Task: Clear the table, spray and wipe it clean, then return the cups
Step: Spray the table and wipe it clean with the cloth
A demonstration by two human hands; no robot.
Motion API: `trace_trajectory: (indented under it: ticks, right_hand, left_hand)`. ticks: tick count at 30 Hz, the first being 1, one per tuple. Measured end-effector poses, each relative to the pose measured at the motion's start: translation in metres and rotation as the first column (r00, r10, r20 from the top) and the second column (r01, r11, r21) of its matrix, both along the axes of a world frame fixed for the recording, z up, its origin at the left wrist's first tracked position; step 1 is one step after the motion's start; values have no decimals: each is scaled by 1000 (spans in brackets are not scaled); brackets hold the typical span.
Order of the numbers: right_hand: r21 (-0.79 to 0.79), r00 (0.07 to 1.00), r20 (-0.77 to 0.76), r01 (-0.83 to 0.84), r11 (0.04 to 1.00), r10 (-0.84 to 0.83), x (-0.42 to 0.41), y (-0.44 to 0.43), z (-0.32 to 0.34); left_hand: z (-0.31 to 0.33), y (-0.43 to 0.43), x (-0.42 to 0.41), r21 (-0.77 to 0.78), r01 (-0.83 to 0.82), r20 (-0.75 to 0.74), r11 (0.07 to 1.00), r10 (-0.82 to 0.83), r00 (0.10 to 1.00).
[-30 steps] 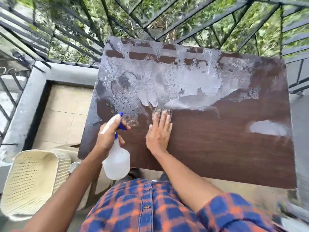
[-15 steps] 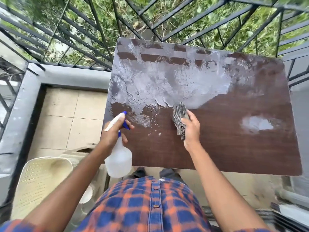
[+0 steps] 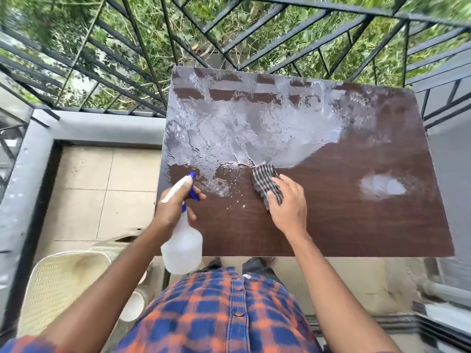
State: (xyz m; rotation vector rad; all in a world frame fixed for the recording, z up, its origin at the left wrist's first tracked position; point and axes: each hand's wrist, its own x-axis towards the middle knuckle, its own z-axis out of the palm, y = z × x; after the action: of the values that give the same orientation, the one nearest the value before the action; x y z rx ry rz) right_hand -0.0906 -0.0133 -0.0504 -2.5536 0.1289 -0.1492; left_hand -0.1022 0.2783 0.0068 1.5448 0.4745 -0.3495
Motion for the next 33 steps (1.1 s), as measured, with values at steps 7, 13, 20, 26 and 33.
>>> trace_trajectory:
  ticks: [7,13,20,26,33]
  right_hand:
    - [-215,922,-341,-265,940,182,17,-19,-42]
    - [-259,975,-212,15,966,-71,-2,50,-57]
    - [-154,961,-267,-113,982,69,1,211,-51]
    - [-75,905,-325,-314,946,274,19,301,-47]
    - [64,885,-181,-424,903,428,31,288,-46]
  left_hand:
    - [5,7,2,7,-39,-7,999,39,999]
    - [-1,38,-1,31,-131,-21,991,131,991]
    - [2,77,-16,24,-295,-80,955,296,952]
    - [6,102,-30,14,-405,-87,914,405,910]
    - [2,113,-35,24,-458,-90,889,458,884]
